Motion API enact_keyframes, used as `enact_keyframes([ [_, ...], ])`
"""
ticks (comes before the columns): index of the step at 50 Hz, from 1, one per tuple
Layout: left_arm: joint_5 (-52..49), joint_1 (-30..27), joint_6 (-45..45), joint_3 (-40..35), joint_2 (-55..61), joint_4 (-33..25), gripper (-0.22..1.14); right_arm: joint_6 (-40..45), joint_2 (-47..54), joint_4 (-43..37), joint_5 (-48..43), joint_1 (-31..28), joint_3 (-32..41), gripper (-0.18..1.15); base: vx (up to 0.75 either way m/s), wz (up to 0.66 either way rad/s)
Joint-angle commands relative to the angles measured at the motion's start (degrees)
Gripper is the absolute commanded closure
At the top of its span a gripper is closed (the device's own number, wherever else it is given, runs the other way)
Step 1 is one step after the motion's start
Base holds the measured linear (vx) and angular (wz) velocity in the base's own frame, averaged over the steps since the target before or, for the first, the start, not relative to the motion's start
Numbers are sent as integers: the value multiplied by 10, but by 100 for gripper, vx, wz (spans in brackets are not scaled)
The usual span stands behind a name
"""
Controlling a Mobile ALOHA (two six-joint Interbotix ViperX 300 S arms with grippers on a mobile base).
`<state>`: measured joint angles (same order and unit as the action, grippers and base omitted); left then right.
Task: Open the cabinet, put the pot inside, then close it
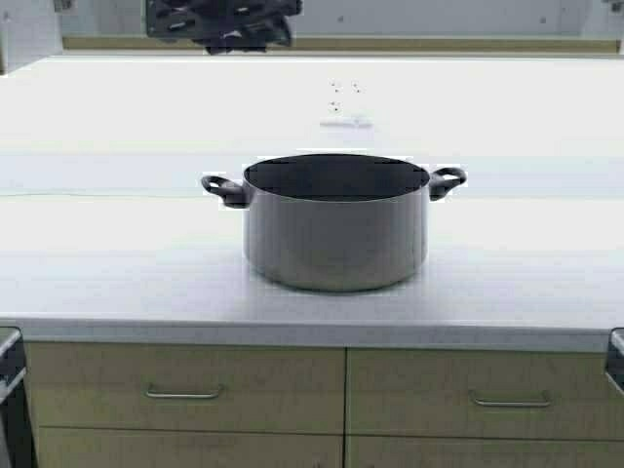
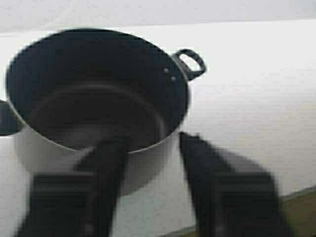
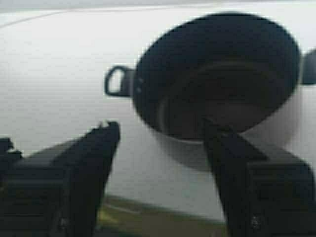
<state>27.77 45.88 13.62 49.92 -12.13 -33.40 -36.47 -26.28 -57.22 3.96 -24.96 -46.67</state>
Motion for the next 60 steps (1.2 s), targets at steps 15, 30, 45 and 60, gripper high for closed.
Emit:
enact_keyframes([
  [15,346,57,-303,83,202,44,-10,211,117,-66,-401,-178,-162,-6,0,0],
  [30,702,33,-639,65,478,46,-10,704,376,206,-644,-178,-203,-6,1,1],
  [45,722,20,-753,26,575,47,-10,929,629,207,-1001,-177,-178,-6,11,-3],
  [60,722,18,-752,33,576,49,-10,1058,739,203,-1059,-177,-167,-6,22,-7],
])
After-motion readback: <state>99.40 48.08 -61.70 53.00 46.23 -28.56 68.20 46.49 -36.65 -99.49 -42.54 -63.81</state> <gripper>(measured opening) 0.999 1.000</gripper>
